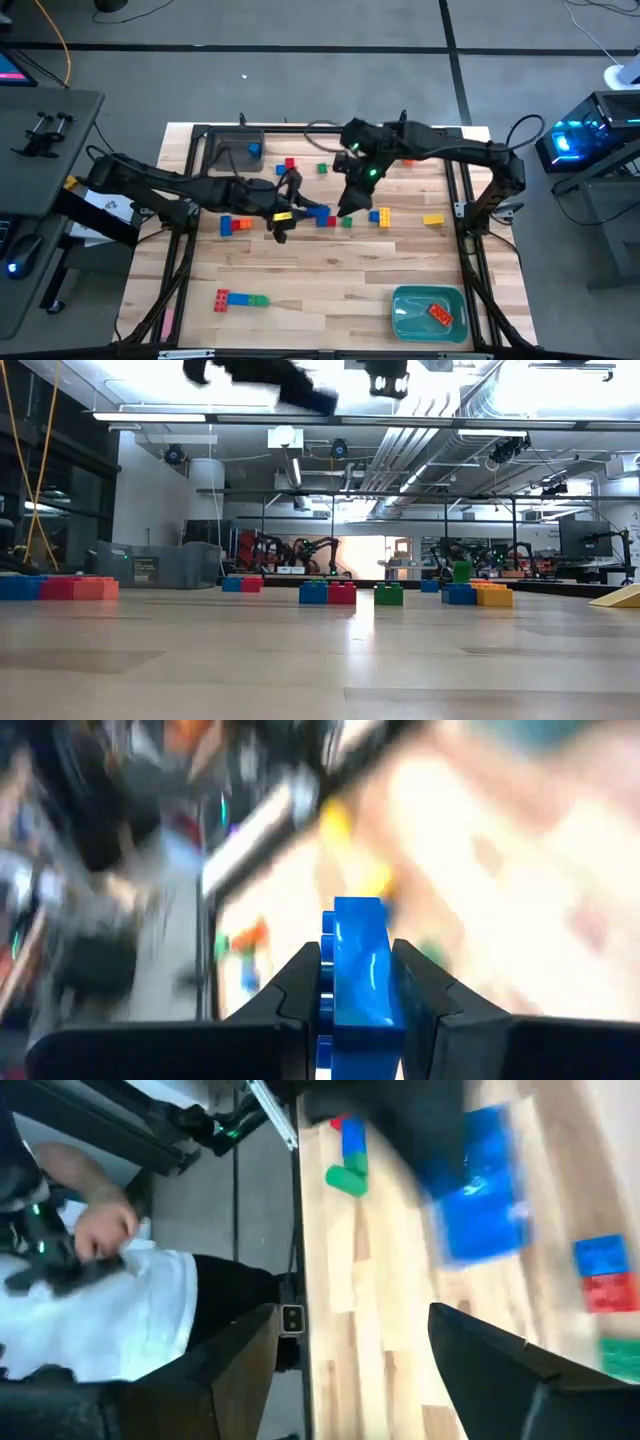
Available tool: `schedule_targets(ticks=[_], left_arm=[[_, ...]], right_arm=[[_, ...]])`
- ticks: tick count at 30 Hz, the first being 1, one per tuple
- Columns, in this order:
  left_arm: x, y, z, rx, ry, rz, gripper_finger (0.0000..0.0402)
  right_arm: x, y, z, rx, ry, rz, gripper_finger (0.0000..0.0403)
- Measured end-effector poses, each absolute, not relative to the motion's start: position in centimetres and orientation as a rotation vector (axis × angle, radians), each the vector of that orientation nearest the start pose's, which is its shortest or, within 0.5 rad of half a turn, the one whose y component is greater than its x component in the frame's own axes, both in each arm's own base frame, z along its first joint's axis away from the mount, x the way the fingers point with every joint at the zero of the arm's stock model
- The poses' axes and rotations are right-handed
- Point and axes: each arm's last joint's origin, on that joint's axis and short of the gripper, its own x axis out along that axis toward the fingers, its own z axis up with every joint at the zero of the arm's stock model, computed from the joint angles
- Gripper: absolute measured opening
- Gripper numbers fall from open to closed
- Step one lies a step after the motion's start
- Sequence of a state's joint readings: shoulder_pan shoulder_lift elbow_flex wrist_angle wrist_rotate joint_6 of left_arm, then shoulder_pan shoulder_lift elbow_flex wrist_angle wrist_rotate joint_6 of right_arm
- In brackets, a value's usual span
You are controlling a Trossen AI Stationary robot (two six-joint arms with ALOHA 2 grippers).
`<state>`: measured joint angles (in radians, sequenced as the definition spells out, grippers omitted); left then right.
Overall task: Sort blocks by size
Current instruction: Put the right blue game piece into the blue bin
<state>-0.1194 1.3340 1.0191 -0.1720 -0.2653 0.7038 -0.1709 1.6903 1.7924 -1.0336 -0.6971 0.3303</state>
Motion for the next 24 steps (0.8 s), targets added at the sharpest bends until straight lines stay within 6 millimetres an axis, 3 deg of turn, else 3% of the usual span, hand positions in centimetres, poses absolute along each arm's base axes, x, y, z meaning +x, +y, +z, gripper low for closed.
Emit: schedule_targets(ticks=[4,7,11,14,19,24], left_arm=[[26.2,0.4,29.1,0.69,0.783,0.159,0.0058],[23.6,2.6,27.1,0.55,0.936,0.293,0.0058],[20.1,5.5,25.5,0.342,0.94,0.655,0.0058],[17.9,7.4,24.1,0.166,0.928,0.835,0.0058],[15.8,10.2,24.1,-0.079,0.85,1.008,0.0058],[14.6,12.2,23.9,-0.184,0.85,1.1,0.0058]], right_arm=[[32.9,-5.2,38.9,0.614,0.971,0.218,0.0255],[32.0,-5.9,39.9,0.548,0.955,0.142,0.0255],[30.2,-6.8,40.6,0.506,0.971,0.012,0.0256],[28.9,-7.2,41.1,0.46,0.989,-0.107,0.0256],[26.8,-7.2,42.3,0.432,0.972,-0.254,0.0256],[24.4,-7.0,43.2,0.419,0.979,-0.435,0.0256]])
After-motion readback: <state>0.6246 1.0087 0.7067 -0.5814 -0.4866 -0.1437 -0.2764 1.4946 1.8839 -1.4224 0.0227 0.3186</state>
